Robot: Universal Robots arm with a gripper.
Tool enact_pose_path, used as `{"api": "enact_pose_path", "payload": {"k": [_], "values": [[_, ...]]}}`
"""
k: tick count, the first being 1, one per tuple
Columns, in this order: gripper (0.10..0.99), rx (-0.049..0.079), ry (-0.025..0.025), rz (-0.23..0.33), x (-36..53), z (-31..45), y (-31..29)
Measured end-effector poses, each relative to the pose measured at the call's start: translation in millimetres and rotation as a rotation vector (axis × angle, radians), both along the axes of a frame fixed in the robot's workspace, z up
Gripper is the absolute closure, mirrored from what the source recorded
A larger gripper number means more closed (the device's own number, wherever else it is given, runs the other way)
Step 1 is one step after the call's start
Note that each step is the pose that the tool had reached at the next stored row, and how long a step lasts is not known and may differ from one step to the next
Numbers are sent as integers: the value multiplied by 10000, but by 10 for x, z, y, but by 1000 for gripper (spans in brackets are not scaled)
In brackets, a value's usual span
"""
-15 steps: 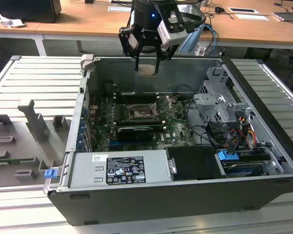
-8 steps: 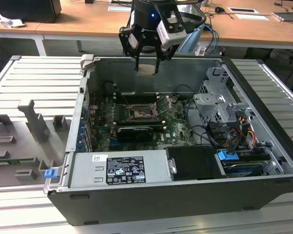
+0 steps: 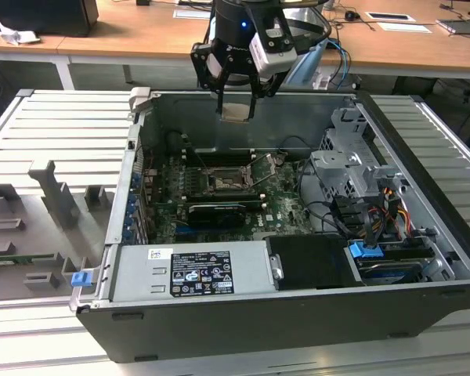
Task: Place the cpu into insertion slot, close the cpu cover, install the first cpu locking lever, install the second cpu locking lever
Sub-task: 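Place the cpu into insertion slot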
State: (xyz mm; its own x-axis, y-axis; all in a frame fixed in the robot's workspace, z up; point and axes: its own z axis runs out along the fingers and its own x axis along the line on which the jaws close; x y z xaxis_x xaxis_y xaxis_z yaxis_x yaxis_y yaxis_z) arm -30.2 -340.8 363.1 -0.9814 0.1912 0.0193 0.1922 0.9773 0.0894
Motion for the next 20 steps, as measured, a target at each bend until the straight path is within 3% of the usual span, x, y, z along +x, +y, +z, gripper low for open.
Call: {"api": "enact_pose_path", "payload": {"k": [10, 13, 20], "values": [[561, 0, 0, -347, 0, -1, 0], [561, 0, 0, -953, 0, -8, 0], [561, -50, -2, -998, -1, -54, -1]]}}
